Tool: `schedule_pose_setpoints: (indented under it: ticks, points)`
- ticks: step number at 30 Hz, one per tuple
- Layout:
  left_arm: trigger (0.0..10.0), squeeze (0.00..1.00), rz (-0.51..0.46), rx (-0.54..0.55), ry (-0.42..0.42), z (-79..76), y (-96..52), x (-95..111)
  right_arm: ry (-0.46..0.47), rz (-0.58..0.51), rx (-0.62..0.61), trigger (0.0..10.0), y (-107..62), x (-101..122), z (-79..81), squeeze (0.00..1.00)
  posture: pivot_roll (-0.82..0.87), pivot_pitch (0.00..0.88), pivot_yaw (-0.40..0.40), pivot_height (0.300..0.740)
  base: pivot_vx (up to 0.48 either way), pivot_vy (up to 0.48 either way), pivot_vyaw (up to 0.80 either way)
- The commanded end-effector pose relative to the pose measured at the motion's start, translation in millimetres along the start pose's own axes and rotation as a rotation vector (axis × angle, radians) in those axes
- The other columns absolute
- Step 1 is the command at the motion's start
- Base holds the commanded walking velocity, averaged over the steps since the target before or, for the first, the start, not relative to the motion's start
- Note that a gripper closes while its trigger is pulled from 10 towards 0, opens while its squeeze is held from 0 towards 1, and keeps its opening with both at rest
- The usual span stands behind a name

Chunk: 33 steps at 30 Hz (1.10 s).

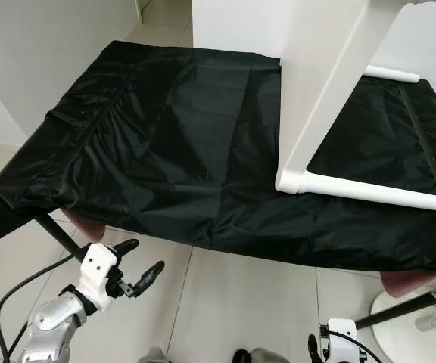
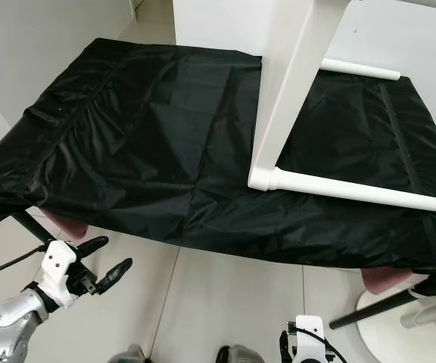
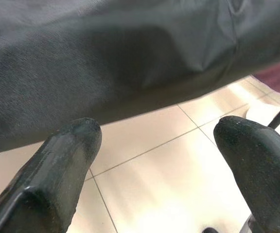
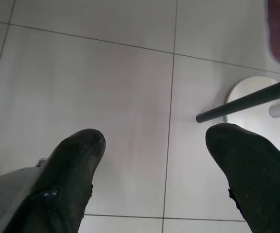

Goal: Building children table

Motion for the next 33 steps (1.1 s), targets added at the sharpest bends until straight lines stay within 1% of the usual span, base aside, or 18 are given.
schedule_pose_setpoints:
  ticks: [1, 2, 6, 8, 9, 10, 12, 13, 14, 15, 16, 18, 19, 22, 24, 28, 32, 33]
  points:
    - [10.0, 0.00, 0.079, -0.031, -0.004, -6.0, -3.9, -19.1, -0.008, 0.038, -0.004, 10.0, -5.0, -11.9, -0.1, 0.00, 0.11, 0.010, -0.015, 0.740, 0.000, 0.000, 0.00]
    - [10.0, 0.00, 0.105, -0.012, 0.000, -4.7, -2.5, -25.4, -0.008, 0.040, -0.004, 10.0, -4.7, -11.8, 0.5, 0.00, 0.11, 0.009, -0.017, 0.740, 0.000, 0.000, 0.00]
    - [10.0, 0.00, 0.120, 0.004, -0.007, -3.5, -1.1, -29.3, -0.008, 0.041, -0.004, 10.0, -4.6, -11.9, 1.0, 0.00, 0.11, 0.009, -0.016, 0.740, 0.000, 0.000, 0.00]
    - [10.0, 0.00, 0.199, 0.020, 0.007, -6.0, 3.3, -46.2, -0.002, 0.053, 0.004, 10.0, -4.4, -13.3, 2.6, 0.00, 0.10, 0.004, -0.016, 0.740, 0.000, 0.000, 0.00]
    - [10.0, 0.00, 0.199, 0.020, 0.007, -6.0, 3.3, -46.2, -0.002, 0.053, 0.004, 10.0, -4.4, -13.3, 2.6, 0.00, 0.10, 0.004, -0.016, 0.740, 0.000, 0.000, 0.00]
    - [10.0, 0.00, 0.260, 0.045, -0.004, -7.3, 5.8, -59.3, 0.006, 0.069, 0.020, 10.0, -4.3, -15.5, 5.4, 0.00, 0.10, 0.001, -0.016, 0.740, 0.000, 0.000, 0.00]
    - [10.0, 0.00, 0.260, 0.045, -0.004, -7.3, 5.8, -59.3, 0.006, 0.069, 0.020, 10.0, -4.3, -15.5, 5.4, 0.00, 0.10, 0.001, -0.016, 0.740, 0.000, 0.000, 0.00]
    - [10.0, 0.00, 0.329, 0.079, -0.032, -7.8, 7.9, -72.9, 0.024, 0.087, 0.035, 10.0, -4.1, -17.7, 8.5, 0.00, 0.09, 0.000, -0.012, 0.740, 0.000, 0.000, 0.00]
    - [10.0, 0.00, 0.329, 0.079, -0.032, -7.8, 7.9, -72.9, 0.024, 0.087, 0.035, 10.0, -4.1, -17.7, 8.5, 0.00, 0.09, 0.000, -0.012, 0.740, 0.000, 0.000, 0.00]
    - [10.0, 0.00, 0.387, 0.117, -0.077, -8.1, 9.1, -84.4, 0.039, 0.103, 0.043, 10.0, -3.7, -19.3, 11.0, 0.00, 0.08, 0.000, -0.012, 0.740, 0.000, 0.000, 0.00]
    - [10.0, 0.00, 0.387, 0.117, -0.077, -8.1, 9.1, -84.4, 0.039, 0.103, 0.043, 10.0, -3.7, -19.3, 11.0, 0.00, 0.08, 0.000, -0.012, 0.740, 0.000, 0.000, 0.00]
    - [10.0, 0.00, 0.494, 0.215, -0.188, -8.4, 8.1, -104.8, 0.103, 0.129, 0.071, 10.0, -2.9, -21.1, 17.6, 0.00, 0.07, 0.000, -0.014, 0.740, 0.000, 0.000, 0.00]
    - [10.0, 0.00, 0.539, 0.248, -0.205, -10.3, 6.5, -112.4, 0.113, 0.136, 0.077, 10.0, -2.2, -20.9, 20.4, 0.00, 0.07, 0.000, -0.014, 0.740, 0.000, 0.000, 0.00]
    - [10.0, 0.00, 0.539, 0.248, -0.205, -10.3, 6.5, -112.4, 0.113, 0.136, 0.077, 10.0, -2.2, -20.9, 20.4, 0.00, 0.07, 0.000, -0.014, 0.740, 0.000, 0.000, 0.00]
    - [10.0, 0.00, 0.625, 0.297, -0.211, -18.5, 7.3, -125.5, 0.121, 0.166, 0.073, 10.0, -0.1, -21.6, 25.2, 0.00, 0.05, 0.000, -0.015, 0.740, 0.000, 0.000, 0.00]
    - [10.0, 0.00, 0.694, 0.311, -0.195, -27.9, 8.1, -134.5, 0.104, 0.176, 0.065, 10.0, 2.2, -19.8, 26.9, 0.00, 0.05, 0.000, -0.019, 0.740, 0.000, 0.000, 0.00]
    - [10.0, 0.00, 0.727, 0.316, -0.192, -31.4, 6.7, -138.7, 0.106, 0.175, 0.070, 10.0, 3.1, -18.4, 28.1, 0.00, 0.05, 0.000, -0.021, 0.740, 0.000, 0.000, 0.00]
    - [10.0, 0.00, 0.753, 0.316, -0.176, -36.5, 7.9, -141.6, 0.109, 0.178, 0.079, 10.0, 4.4, -16.7, 30.8, 0.00, 0.05, 0.000, -0.026, 0.740, 0.000, 0.000, 0.00]
Point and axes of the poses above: a point about 5 cm out from each wrist's last joint towards the gripper, its own y axis pointing out of the wrist towards the gripper, its own x axis along the axis of the wrist's last joint, z = x × y, the point moved 6 cm from there along y, pointing out of the wrist towards the gripper
